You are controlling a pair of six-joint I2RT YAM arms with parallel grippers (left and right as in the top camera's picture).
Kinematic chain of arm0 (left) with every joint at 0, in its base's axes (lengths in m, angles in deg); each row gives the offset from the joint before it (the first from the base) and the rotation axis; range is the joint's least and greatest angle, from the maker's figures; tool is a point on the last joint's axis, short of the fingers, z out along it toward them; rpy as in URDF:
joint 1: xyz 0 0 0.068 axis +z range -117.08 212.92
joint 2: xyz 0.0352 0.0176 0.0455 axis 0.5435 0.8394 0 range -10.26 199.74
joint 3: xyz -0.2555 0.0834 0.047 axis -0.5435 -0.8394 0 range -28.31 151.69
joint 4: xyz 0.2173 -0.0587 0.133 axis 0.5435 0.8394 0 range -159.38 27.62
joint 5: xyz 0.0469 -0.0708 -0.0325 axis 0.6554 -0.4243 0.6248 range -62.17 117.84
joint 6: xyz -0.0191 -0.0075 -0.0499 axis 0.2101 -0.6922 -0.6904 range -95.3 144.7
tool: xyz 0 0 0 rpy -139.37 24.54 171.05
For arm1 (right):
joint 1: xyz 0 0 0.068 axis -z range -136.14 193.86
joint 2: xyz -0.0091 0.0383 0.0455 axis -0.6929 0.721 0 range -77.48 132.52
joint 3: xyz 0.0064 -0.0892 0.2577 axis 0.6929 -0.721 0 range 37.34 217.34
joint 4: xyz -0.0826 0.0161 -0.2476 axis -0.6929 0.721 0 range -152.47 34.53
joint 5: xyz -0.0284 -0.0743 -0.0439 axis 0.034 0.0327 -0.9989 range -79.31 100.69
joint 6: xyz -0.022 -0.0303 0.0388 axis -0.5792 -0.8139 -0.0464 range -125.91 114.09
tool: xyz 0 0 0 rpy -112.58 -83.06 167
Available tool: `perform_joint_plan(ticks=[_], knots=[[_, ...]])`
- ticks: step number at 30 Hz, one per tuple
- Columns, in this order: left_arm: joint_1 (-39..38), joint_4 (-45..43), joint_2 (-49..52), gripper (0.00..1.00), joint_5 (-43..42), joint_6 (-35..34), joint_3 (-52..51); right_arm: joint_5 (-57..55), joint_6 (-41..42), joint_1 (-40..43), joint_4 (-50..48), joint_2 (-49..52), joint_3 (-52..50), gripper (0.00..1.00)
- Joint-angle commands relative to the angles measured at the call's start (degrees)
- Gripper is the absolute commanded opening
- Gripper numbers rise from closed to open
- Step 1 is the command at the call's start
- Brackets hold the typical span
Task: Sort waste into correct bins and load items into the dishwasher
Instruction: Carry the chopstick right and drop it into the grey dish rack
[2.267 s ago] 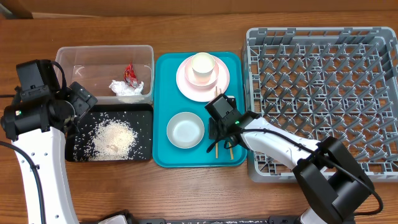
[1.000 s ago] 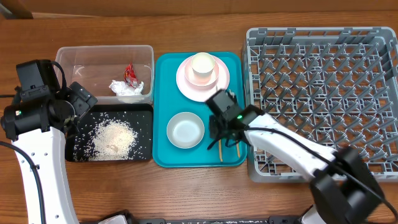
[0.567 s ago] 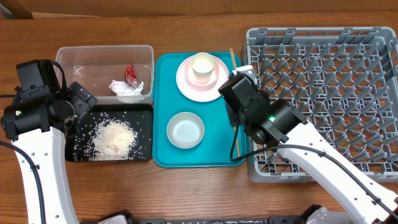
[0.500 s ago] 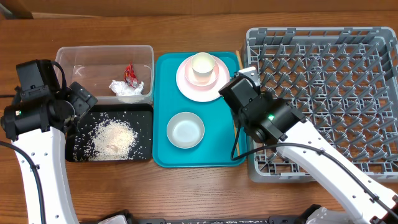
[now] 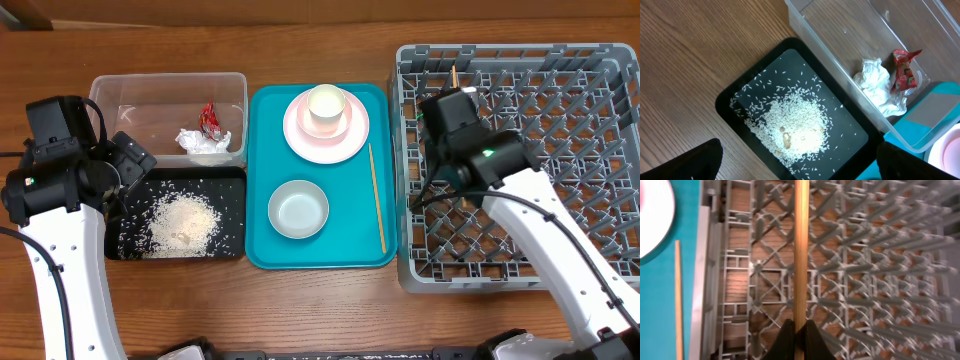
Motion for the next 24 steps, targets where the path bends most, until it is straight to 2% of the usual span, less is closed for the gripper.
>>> perform_joint_plan(ticks=[1, 18, 21, 24], knots=[[0.15, 0.00, 0.39, 1.00, -0.24, -0.68, 0.85, 6.86, -5.97, 1.29, -1.62, 0.39, -1.95, 0.04], [0.15, -0.02, 0.39, 1.00, -0.24, -0.68, 0.85, 6.91, -6.78, 3.37, -5.11, 1.11, -7.58, 0.05], [0.15, -0.02, 0.39, 1.00, -0.24, -0.68, 0.85, 7.93, -6.75, 3.37, -5.18, 1.11, -7.74, 0.14], [0.15, -0.02, 0.39, 1.00, -0.24, -0.68, 0.85, 8.39, -5.95, 3.37, -5.16, 1.11, -7.74, 0.15]])
